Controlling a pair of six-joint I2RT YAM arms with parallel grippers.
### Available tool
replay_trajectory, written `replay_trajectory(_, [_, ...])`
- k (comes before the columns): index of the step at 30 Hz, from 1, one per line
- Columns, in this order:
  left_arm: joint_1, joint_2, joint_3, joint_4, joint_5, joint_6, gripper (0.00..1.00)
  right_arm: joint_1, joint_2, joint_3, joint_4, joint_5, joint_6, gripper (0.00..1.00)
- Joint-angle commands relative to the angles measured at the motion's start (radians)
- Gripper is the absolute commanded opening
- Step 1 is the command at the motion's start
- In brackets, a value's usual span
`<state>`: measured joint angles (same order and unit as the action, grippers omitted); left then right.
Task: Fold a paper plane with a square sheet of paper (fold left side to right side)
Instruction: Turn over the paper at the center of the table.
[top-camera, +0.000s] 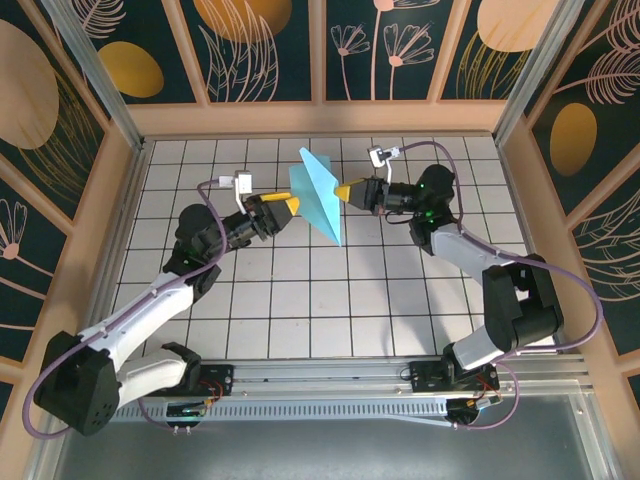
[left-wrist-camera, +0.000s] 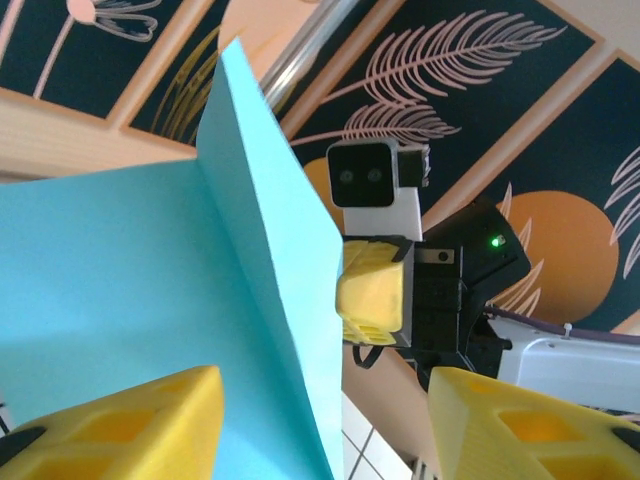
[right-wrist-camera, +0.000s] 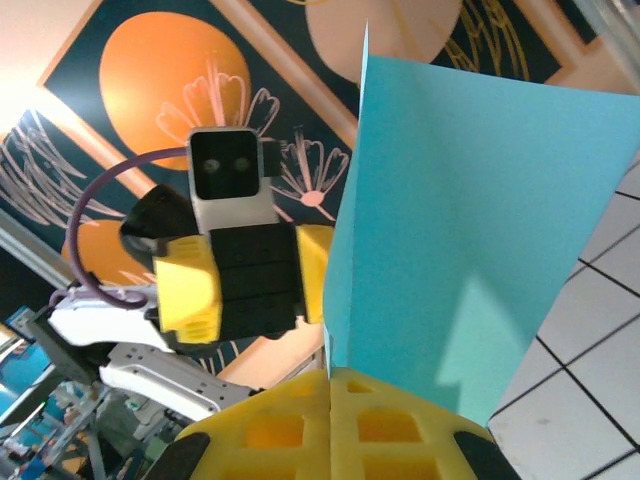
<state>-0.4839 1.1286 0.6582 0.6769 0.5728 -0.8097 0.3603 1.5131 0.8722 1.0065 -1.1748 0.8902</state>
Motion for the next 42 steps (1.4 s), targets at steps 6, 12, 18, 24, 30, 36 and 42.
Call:
replay_trajectory(6, [-0.018, 0.058, 0.055, 0.082, 0.062, -0.007, 0.49, 0.044, 0.035, 0.007, 0.115, -0.031, 0.071, 0.00])
replay_trajectory(12, [-0.024, 0.081, 0.071, 0.072, 0.060, 0.001, 0.44, 0.066, 0.049, 0.013, 0.115, -0.031, 0.076, 0.00])
replay_trajectory(18, [-0.029, 0.102, 0.080, 0.058, 0.054, 0.004, 0.38, 0.083, 0.063, 0.021, 0.139, -0.031, 0.096, 0.00])
replay_trajectory(24, [-0.030, 0.096, 0.081, 0.027, 0.030, 0.018, 0.32, 0.085, 0.070, 0.024, 0.167, -0.029, 0.118, 0.00])
replay_trajectory(30, [-0.030, 0.083, 0.077, 0.005, 0.003, 0.027, 0.39, 0.086, 0.062, 0.026, 0.149, -0.025, 0.111, 0.00])
replay_trajectory(36, [-0.030, 0.103, 0.074, 0.027, 0.017, 0.011, 0.43, 0.087, 0.059, 0.029, 0.176, -0.030, 0.136, 0.00])
replay_trajectory(42, [-0.032, 0.114, 0.073, 0.062, 0.038, -0.009, 0.35, 0.087, 0.064, 0.021, 0.141, -0.014, 0.117, 0.00])
